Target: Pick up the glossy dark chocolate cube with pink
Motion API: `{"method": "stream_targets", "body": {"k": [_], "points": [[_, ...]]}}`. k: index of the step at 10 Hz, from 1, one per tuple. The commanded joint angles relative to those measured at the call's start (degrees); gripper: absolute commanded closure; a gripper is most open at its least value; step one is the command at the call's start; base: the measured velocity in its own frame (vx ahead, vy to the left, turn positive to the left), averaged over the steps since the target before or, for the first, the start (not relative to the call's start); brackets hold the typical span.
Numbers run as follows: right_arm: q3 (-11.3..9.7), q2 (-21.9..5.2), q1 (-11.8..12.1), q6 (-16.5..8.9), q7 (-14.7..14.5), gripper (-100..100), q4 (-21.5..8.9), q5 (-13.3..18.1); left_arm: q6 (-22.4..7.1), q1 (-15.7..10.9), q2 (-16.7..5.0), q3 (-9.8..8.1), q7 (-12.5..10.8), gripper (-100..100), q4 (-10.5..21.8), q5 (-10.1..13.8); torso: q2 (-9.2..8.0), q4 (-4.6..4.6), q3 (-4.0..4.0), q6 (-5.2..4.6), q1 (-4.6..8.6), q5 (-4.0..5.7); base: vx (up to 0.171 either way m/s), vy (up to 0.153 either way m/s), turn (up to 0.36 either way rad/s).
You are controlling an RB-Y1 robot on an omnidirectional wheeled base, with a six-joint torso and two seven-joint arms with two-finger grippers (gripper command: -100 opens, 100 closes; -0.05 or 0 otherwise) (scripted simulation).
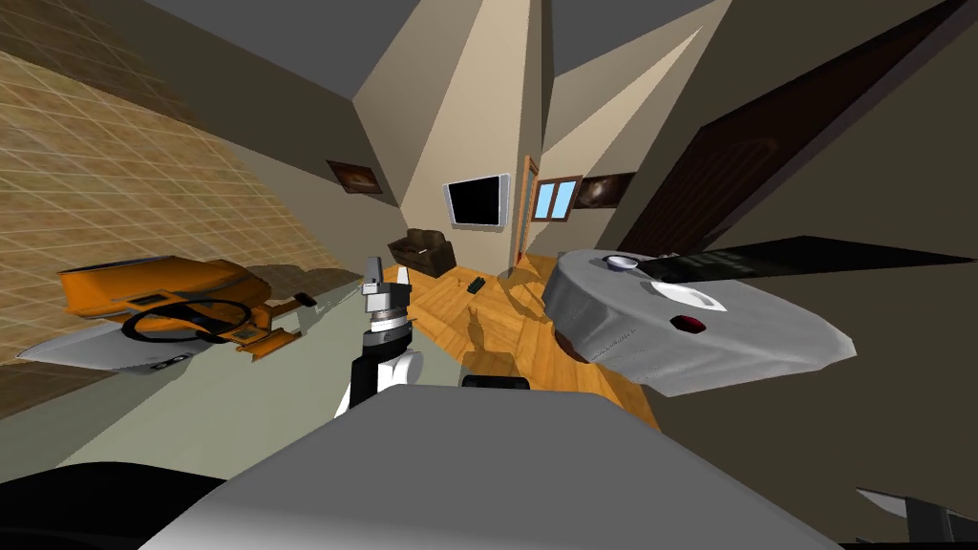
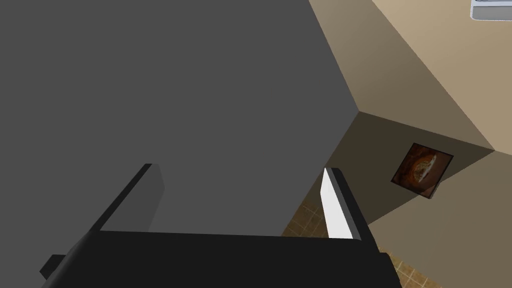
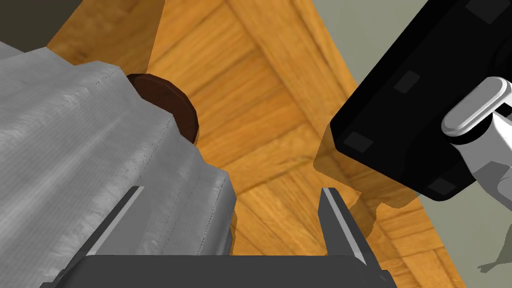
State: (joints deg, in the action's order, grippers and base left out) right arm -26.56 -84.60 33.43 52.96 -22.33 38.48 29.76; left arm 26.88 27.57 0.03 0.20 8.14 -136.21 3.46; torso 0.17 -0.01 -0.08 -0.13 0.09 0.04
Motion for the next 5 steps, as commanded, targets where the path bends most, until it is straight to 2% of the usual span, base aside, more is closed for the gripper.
{"method": "stream_targets", "body": {"k": [1,2,3,4,5], "points": [[0.7,-2.2,0.2,0.3,-0.2,-100,-1.6,-0.6,0.0,0.0,0.0,0.0,0.0,0,0.0,0.0,0.0,0.0,0.0,0.0,0.0,0.0,0.048,-0.008,0.238],[1.2,-3.8,-0.4,1.6,-0.5,-100,-4.2,-0.9,0.0,0.0,0.0,0.01,0.0,0,0.0,0.0,0.06,-0.01,-0.03,0.12,0.0,-0.02,0.112,-0.036,0.388],[1.2,-3.8,-0.4,1.6,-0.5,-100,-4.2,-0.9,0.0,0.0,0.0,0.0,0.0,0,0.0,0.0,0.27,-0.06,-0.15,0.14,0.07,-0.02,0.095,-0.04,0.115],[1.2,-3.8,-0.4,1.6,-0.5,-100,-4.2,-0.9,0.0,0.0,0.0,0.0,0.0,0,0.0,0.0,0.26,-0.06,-0.15,0.03,0.07,0.01,0.037,-0.015,-0.03],[1.7,-5.2,-0.9,2.7,-0.9,-100,-6.2,-1.3,0.0,0.0,0.0,0.0,0.0,0,0.0,0.0,0.07,-0.02,-0.04,0.0,0.01,0.02,0.044,-0.012,0.195]]}}
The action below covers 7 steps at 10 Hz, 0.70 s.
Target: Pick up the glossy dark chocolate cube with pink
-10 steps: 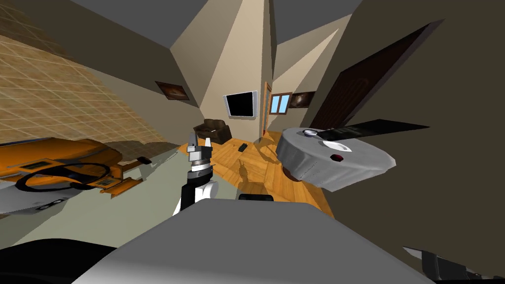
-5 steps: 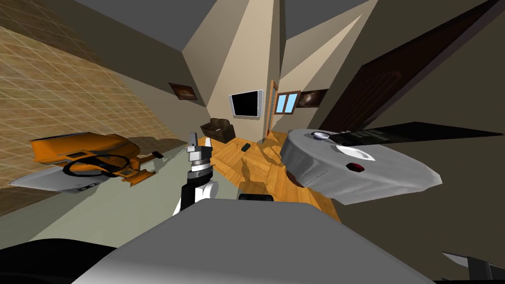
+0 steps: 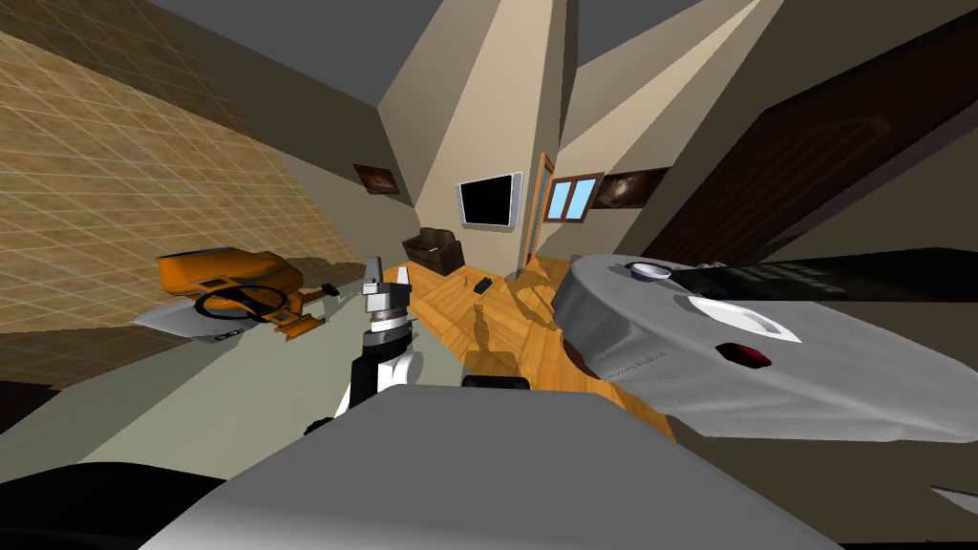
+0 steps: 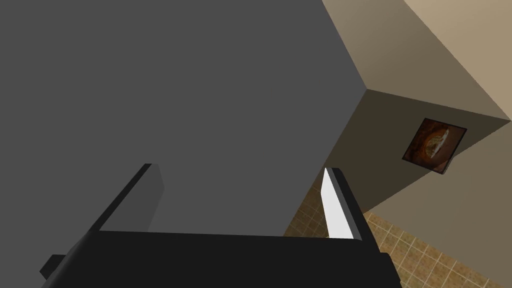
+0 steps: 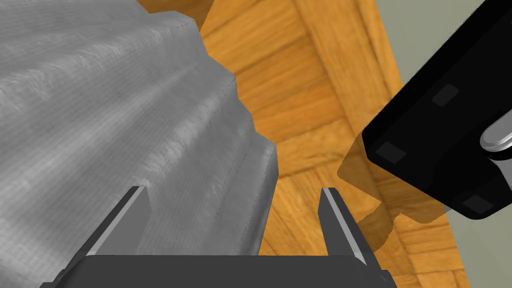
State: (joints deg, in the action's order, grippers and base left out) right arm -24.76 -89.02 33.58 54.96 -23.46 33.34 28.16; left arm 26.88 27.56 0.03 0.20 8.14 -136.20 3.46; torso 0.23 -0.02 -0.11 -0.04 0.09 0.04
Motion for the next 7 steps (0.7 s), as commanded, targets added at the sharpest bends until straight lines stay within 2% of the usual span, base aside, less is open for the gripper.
{"method": "stream_targets", "body": {"k": [1,2,3,5,7], "points": [[0.4,-1.9,-1.6,1.8,-0.1,-100,-2.9,0.0,0.0,0.0,0.0,0.0,0.0,0,0.0,0.0,0.0,0.0,0.0,0.0,0.0,0.0,0.093,-0.019,0.354],[0.4,-1.9,-1.4,1.8,-0.1,-100,-2.5,0.0,0.0,0.0,0.0,0.0,0.0,0,0.0,0.0,0.17,-0.04,-0.1,0.05,0.0,-0.01,0.089,-0.031,0.111],[0.4,-1.9,-1.6,1.8,-0.1,-100,-3.3,0.0,0.0,0.0,0.0,-0.01,0.0,0,0.0,0.0,0.17,-0.04,-0.1,-0.07,0.03,0.02,0.039,-0.017,-0.042],[1.3,-3.6,-2.6,3.8,-0.6,-100,-6.5,-0.7,0.0,0.0,0.0,0.0,0.0,0,0.0,0.0,-0.04,0.01,0.02,-0.02,-0.06,-0.01,0.051,-0.015,0.2],[1.7,-4.1,-3.0,4.6,-0.8,-100,-7.8,-1.1,0.0,0.0,0.0,-0.01,0.0,0,0.0,0.0,0.06,-0.01,-0.03,-0.07,-0.01,0.02,0.059,-0.012,0.119]]}}
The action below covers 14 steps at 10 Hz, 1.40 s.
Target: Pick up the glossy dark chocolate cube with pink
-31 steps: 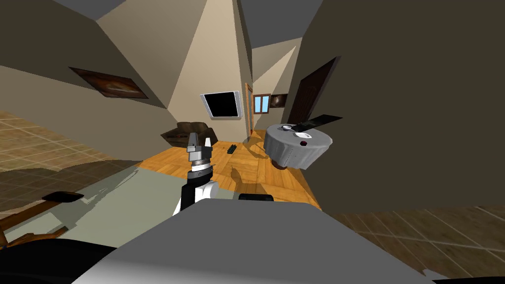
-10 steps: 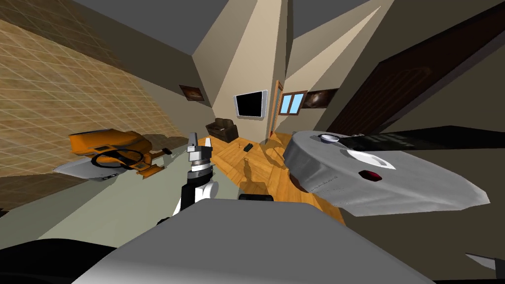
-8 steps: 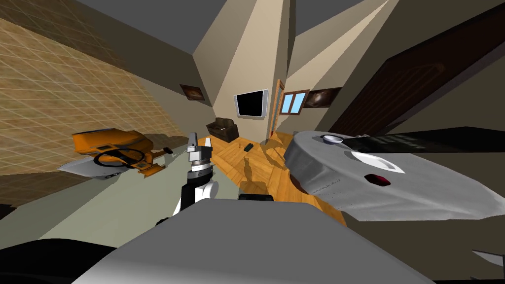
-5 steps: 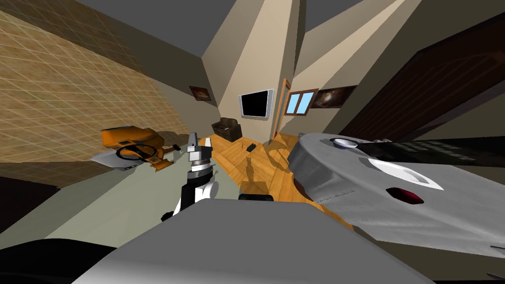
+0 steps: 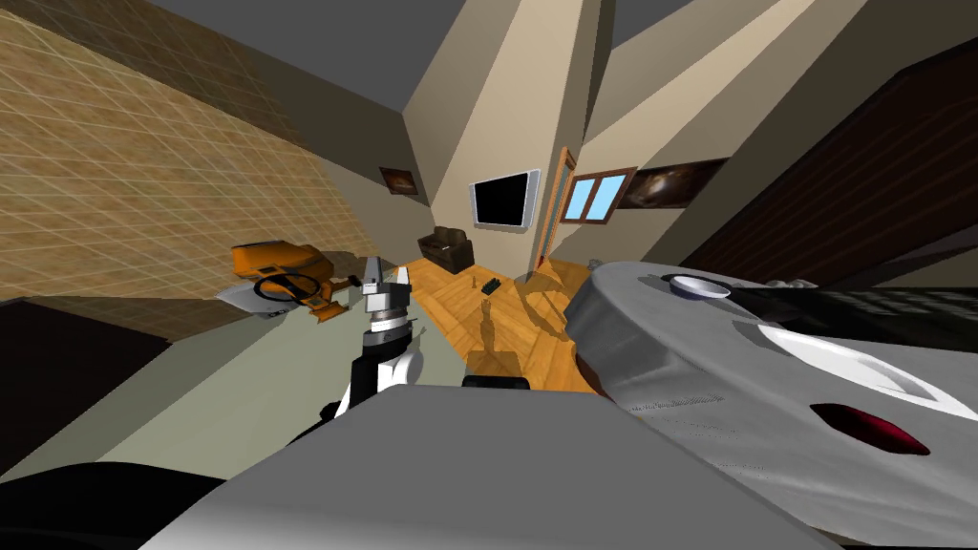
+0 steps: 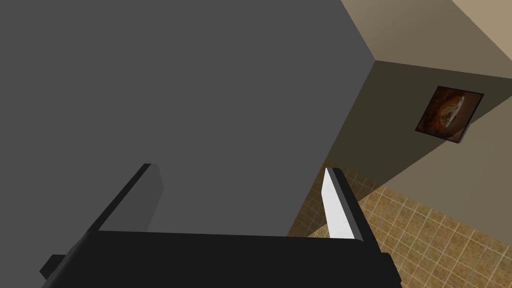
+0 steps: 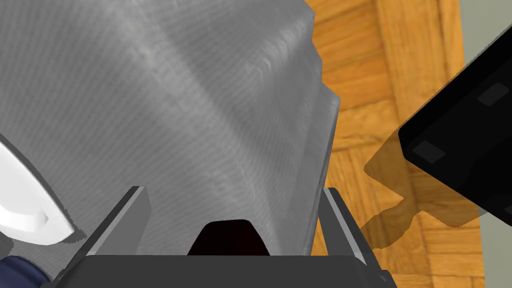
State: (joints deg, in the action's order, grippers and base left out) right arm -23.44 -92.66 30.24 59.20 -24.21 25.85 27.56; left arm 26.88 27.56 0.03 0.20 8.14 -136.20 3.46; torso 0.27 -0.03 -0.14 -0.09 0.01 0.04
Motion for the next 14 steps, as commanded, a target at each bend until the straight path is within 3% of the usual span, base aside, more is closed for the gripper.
{"method": "stream_targets", "body": {"k": [1,3,4,5,8,9,10,14], "points": [[0.9,-0.7,-0.2,1.7,-0.3,-100,-1.7,-0.9,0.0,0.0,0.0,0.0,0.0,0,0.0,0.0,0.0,0.0,0.0,0.0,0.0,0.0,0.093,0.039,0.216],[0.8,-0.8,-0.2,1.3,-0.1,-100,-1.3,-0.9,0.0,0.0,0.0,0.0,0.0,0,0.0,0.0,0.07,-0.02,-0.05,-0.02,-0.18,-0.04,0.049,0.028,0.075],[0.7,-0.8,-0.4,1.5,-0.1,0,-1.5,-0.7,0.0,0.0,0.0,0.0,0.0,0,0.0,0.0,-0.09,0.02,0.05,-0.06,-0.12,-0.03,0.007,0.003,-0.002],[0.6,0.9,-0.6,0.1,-0.6,-100,-1.4,-0.5,0.0,0.0,0.0,0.0,0.0,0,0.0,0.0,-0.2,0.05,0.12,-0.07,-0.07,-0.02,0.012,-0.02,0.066],[0.6,0.9,-0.6,0.1,-0.6,-100,-1.4,-0.5,0.0,0.0,0.0,0.0,0.0,0,0.0,0.0,-0.26,0.07,0.16,-0.08,0.05,0.02,0.006,-0.015,0.019],[0.2,1.2,-1.6,0.6,-0.7,-100,-2.2,0.1,0.0,0.0,0.0,0.0,0.0,0,0.0,0.0,-0.28,0.07,0.17,-0.08,0.0,0.0,0.0,0.0,0.0],[0.3,1.2,-1.5,0.5,-0.6,100,-2.1,0.0,0.0,0.0,0.0,0.0,0.0,0,0.0,0.0,-0.29,0.08,0.17,-0.08,-0.02,0.0,0.0,0.0,0.0],[0.2,1.2,-1.5,0.5,-0.7,100,-2.1,0.0,0.0,0.0,0.0,0.0,0.0,0,0.0,0.0,-0.29,0.08,0.18,-0.08,-0.03,-0.02,0.0,0.0,0.0]]}}
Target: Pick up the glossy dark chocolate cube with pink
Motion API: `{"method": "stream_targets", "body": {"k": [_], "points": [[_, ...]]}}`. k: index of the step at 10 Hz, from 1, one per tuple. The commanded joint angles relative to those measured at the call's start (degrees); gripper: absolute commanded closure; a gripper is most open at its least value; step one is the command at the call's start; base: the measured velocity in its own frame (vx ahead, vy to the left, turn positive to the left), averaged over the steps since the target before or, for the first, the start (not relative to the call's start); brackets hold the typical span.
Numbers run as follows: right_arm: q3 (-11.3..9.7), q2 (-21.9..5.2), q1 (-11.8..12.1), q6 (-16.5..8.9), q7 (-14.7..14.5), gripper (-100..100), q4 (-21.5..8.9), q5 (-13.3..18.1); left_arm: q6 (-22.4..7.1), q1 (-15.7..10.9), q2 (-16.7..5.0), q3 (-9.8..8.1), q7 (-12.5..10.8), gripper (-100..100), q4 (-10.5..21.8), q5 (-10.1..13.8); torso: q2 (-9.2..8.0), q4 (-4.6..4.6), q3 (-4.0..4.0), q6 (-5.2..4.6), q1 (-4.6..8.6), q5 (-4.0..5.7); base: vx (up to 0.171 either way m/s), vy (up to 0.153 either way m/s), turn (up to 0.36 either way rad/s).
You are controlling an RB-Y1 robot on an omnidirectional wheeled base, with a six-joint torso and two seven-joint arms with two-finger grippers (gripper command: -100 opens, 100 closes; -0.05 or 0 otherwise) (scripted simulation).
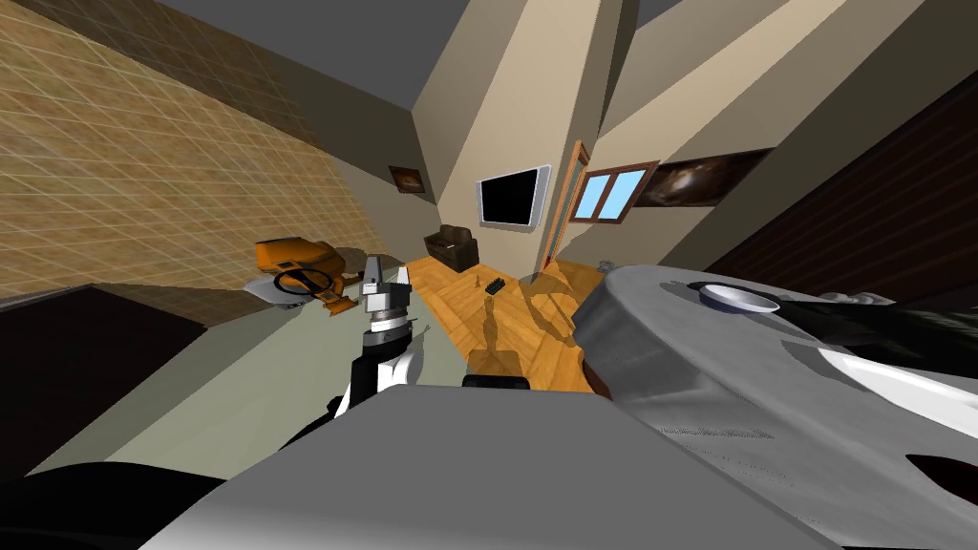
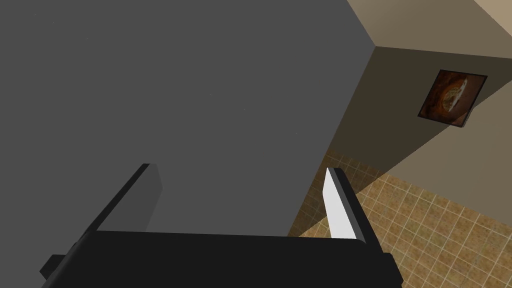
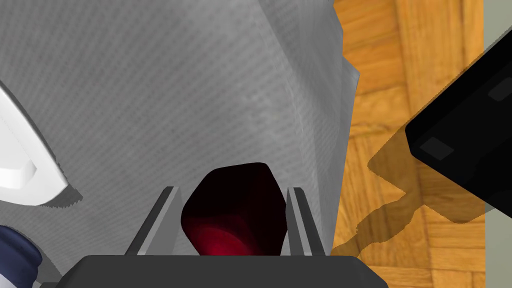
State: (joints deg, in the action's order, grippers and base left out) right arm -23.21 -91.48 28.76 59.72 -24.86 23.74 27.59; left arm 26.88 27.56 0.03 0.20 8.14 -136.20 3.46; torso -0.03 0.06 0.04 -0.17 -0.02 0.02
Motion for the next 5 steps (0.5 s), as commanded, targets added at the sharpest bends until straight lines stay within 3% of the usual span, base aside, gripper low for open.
{"method": "stream_targets", "body": {"k": [1,2,4,5], "points": [[0.0,0.0,0.0,0.0,0.0,0,0.0,0.0,0.0,0.0,0.0,0.0,0.0,0,0.0,0.0,0.0,0.0,0.0,0.0,0.0,0.0,0.0,0.0,0.0],[0.5,-1.7,1.1,0.7,0.5,100,0.6,-0.7,0.0,0.0,0.0,0.0,0.0,0,0.0,0.0,0.0,0.0,0.0,0.0,0.0,0.0,-0.01,0.022,-0.057],[0.1,-1.3,0.1,1.0,0.3,100,-0.1,-0.2,0.0,0.0,0.0,0.0,0.0,0,0.0,0.0,-0.06,0.02,0.04,-0.03,-0.15,-0.05,-0.008,0.019,-0.026],[0.2,-1.3,0.2,1.0,0.4,0,0.0,-0.3,0.0,0.0,0.0,0.0,0.0,0,0.0,0.0,-0.04,0.01,0.03,-0.02,-0.1,-0.04,0.0,0.0,0.0]]}}
